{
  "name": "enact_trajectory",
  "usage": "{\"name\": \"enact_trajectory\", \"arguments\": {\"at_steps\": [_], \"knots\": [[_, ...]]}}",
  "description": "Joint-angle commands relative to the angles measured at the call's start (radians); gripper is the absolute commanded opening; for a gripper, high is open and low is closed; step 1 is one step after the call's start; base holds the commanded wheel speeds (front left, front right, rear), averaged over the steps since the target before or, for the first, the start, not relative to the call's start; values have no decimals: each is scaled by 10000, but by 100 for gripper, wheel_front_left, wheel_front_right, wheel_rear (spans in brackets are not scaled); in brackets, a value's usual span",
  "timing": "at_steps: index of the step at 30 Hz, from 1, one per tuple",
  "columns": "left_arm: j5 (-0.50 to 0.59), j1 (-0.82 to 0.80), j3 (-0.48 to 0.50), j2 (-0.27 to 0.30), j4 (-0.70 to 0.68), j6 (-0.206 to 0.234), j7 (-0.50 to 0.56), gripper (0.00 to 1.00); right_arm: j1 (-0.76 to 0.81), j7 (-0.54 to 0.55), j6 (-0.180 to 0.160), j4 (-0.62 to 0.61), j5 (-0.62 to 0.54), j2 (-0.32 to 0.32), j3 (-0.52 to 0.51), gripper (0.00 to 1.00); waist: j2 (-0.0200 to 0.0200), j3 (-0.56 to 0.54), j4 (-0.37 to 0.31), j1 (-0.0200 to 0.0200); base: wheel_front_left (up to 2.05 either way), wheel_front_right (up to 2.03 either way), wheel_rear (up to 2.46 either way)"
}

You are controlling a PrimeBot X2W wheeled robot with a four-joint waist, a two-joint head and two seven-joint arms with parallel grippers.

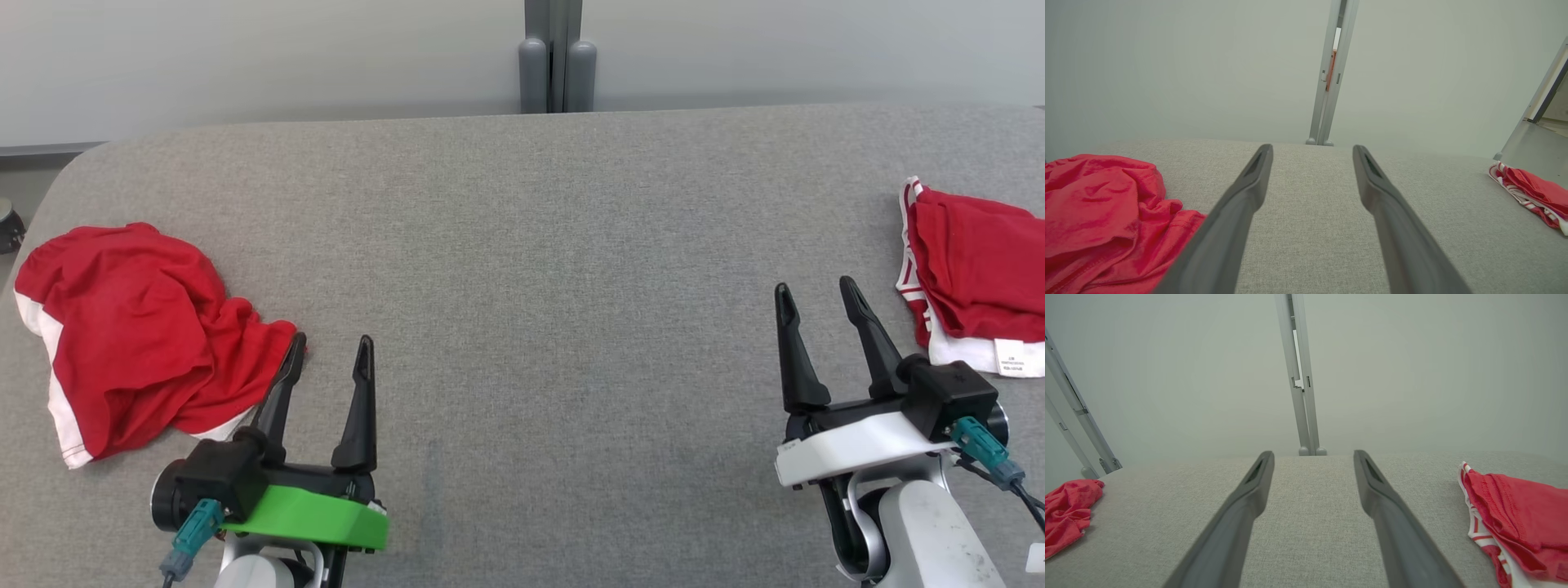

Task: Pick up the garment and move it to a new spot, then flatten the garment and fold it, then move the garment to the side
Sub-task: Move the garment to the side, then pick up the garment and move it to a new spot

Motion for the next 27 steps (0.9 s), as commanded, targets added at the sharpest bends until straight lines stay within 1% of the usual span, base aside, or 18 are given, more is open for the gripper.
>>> {"name": "enact_trajectory", "arguments": {"at_steps": [1, 16, 27], "knots": [[-52, 116, -2, 0, 27, 20, 5, 100, 57, -29, -10, -122, 45, -8, -15, 100, 0, 3, -16, 0, 0, 0, 0], [-28, 8, -210, 1, 128, 9, 5, 100, 112, -27, -10, -233, 425, -5, -125, 100, 0, 62, -155, 0, 0, 0, 0], [-82, -93, -242, 0, 152, -4, 3, 100, 145, -27, -10, -184, 502, -5, -98, 100, 0, 74, -13, 0, 0, 0, 0]]}}
